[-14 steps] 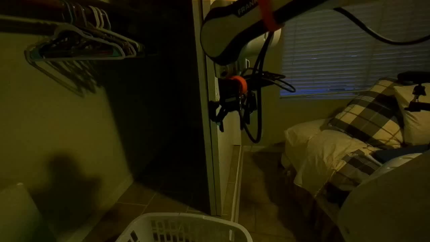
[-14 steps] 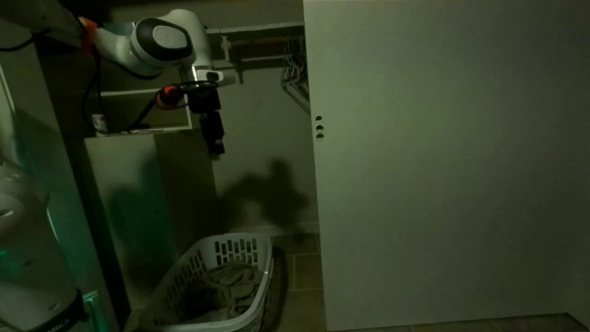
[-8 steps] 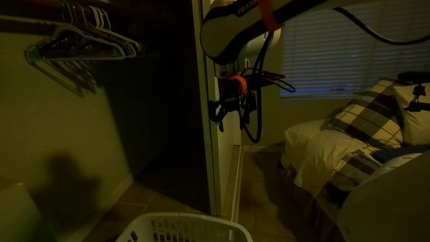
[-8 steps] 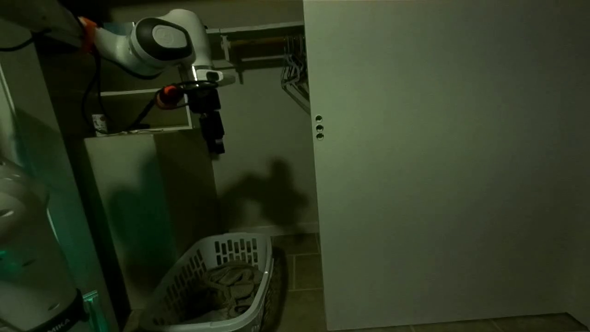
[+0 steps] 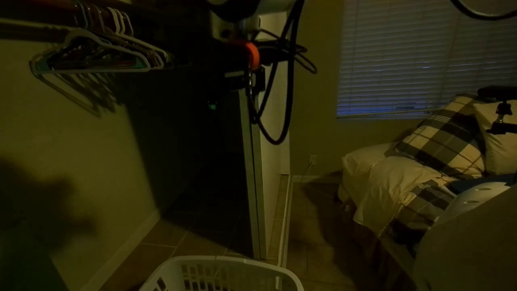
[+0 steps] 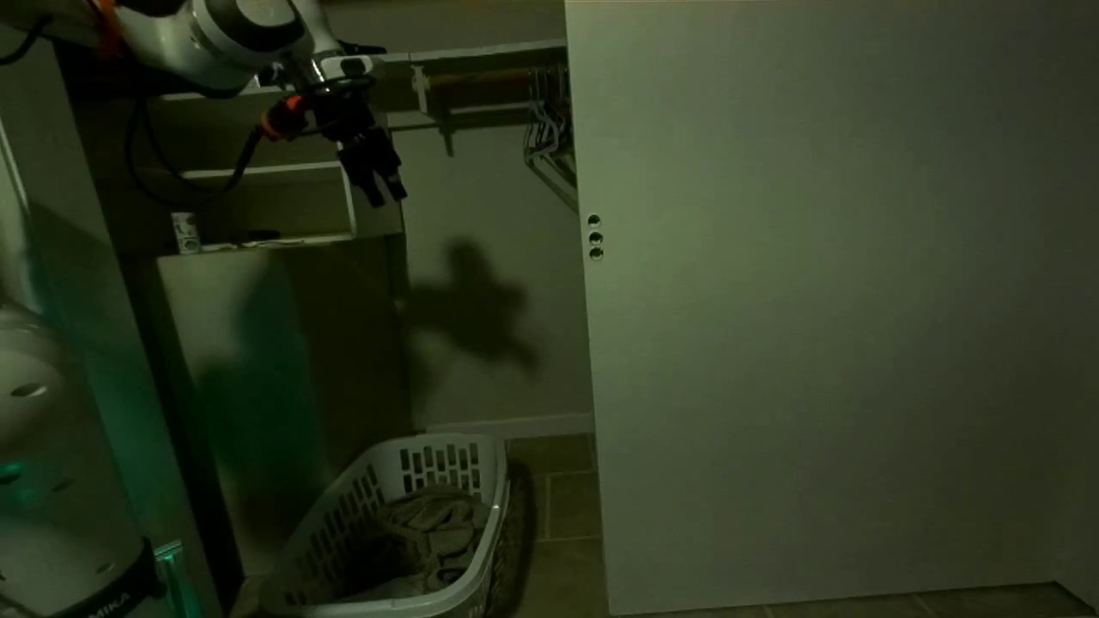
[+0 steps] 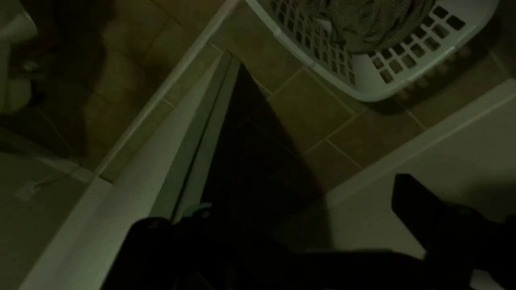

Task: Take the black object off of the first shelf and put it on the second shelf

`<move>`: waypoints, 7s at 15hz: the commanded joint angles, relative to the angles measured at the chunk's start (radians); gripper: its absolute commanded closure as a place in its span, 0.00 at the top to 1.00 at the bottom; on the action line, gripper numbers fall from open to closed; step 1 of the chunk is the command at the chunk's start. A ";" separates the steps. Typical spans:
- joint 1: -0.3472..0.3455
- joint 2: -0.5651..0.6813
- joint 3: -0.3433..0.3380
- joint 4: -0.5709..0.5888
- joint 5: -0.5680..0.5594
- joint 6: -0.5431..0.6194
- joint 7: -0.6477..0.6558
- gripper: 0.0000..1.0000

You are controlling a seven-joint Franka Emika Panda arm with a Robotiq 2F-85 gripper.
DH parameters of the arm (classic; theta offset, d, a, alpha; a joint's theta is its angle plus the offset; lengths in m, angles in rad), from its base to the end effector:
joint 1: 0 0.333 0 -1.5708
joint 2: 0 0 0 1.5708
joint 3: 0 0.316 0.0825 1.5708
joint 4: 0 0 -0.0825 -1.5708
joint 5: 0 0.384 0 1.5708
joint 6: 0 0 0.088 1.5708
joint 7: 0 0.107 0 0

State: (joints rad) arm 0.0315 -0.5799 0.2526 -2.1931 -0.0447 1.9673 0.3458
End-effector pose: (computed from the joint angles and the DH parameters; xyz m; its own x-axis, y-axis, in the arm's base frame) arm 0.3858 0.1355 0.6305 0.9280 -0.0516 0.3690 -0.0790 -0.9951 0.0594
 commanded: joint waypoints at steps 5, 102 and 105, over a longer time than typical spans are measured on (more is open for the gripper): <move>0.147 0.129 0.050 0.290 0.096 0.115 -0.066 1.00; 0.577 1.042 0.217 1.425 0.315 0.512 -0.245 0.00; 0.564 1.021 0.240 1.406 0.335 0.499 -0.288 0.00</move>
State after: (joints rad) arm 0.6026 0.4408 0.4650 -0.8122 0.2656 2.4956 0.0987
